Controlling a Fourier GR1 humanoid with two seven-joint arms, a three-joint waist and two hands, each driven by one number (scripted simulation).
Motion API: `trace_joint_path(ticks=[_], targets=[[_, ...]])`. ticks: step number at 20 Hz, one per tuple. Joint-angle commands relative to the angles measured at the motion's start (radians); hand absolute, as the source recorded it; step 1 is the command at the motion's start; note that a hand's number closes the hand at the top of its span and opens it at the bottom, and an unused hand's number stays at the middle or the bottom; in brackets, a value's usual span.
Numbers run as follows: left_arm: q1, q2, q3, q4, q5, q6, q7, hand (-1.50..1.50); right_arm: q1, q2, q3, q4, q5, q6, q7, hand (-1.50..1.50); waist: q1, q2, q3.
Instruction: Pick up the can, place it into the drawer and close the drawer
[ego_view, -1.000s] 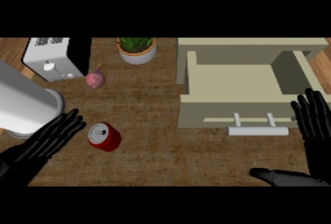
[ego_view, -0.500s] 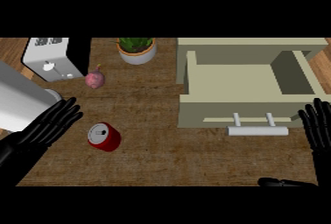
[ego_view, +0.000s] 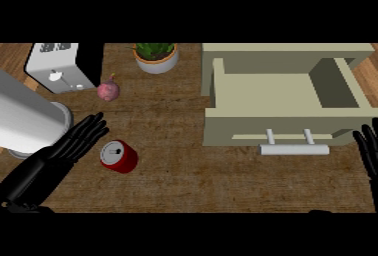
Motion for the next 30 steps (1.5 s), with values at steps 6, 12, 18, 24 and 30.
trace_joint_path(ticks=[6, 12, 18, 24, 30], targets=[[-0.078, -0.045, 0.02, 0.232, -0.116, -0.029, -0.128, -1.5, 0.042, 0.046, 0.025, 0.011, 0.066, 0.029, -0.054, -1.5, -0.002, 0.001, 0.0], [-0.051, -0.04, 0.043, 0.308, -0.219, -0.041, -0.251, -1.5, 0.096, 0.056, -0.009, 0.021, 0.045, 0.074, -0.123, -1.5, -0.001, 0.0, 0.0], [-0.116, -0.019, 0.088, 0.49, -0.28, -0.053, -0.388, -1.5, 0.019, 0.068, -0.002, 0.094, 0.087, 0.06, -0.138, -1.5, -0.001, 0.001, 0.0], [-0.177, 0.041, 0.131, 0.658, -0.312, -0.101, -0.5, -1.5, 0.021, 0.048, -0.035, 0.051, 0.042, 0.088, -0.076, -1.5, -0.002, 0.001, 0.0], [-0.166, 0.052, 0.117, 0.786, -0.412, -0.084, -0.656, -1.5, -0.015, 0.056, -0.033, 0.019, 0.059, 0.071, -0.033, -1.5, -0.001, 0.001, 0.0]])
